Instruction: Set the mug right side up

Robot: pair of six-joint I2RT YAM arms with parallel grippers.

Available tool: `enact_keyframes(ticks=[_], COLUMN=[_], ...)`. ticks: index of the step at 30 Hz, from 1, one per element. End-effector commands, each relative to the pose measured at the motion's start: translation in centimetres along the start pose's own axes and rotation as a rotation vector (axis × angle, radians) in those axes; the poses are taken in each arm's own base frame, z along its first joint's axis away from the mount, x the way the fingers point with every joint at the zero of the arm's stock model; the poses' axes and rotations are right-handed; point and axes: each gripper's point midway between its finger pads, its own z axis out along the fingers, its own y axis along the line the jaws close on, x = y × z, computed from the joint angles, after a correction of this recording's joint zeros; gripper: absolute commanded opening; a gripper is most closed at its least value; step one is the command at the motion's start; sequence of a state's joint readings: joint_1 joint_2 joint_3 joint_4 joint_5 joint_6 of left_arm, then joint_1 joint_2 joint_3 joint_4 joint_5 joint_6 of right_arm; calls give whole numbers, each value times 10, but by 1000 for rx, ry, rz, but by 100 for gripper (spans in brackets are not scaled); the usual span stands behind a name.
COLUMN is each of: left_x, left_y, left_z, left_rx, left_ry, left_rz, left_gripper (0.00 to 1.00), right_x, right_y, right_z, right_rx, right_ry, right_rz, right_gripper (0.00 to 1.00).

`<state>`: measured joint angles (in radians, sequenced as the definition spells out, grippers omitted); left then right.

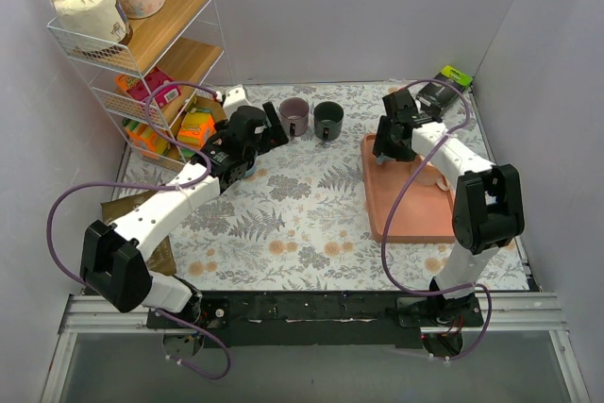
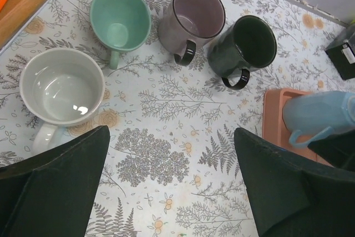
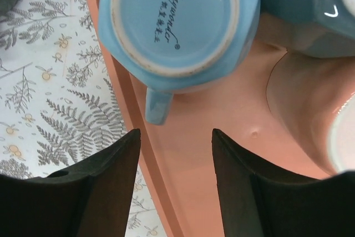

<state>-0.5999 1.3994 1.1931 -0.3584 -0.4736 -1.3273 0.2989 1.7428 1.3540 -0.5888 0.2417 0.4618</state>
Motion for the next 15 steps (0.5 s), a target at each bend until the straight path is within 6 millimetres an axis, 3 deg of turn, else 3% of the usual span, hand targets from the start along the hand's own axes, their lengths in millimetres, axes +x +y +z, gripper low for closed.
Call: enact_keyframes(ticks=[1,12,15], left_x=[-19,-33,-34], left_y=[-19,-21,-22], left_z=[-20,-33,-34], left_rx=[125,172,174], left_ry=[-51,-98,-104], left_rz=[20,47,48], left_gripper=[96,98,98], right_x=[-32,-20,-19], right_y=[11,11,12], right_z=[-2,29,30], right_rx=[8,67,69], right_ry=[-131,-123,-132], right_rz=[83,107,104], right_gripper=[60,49,36])
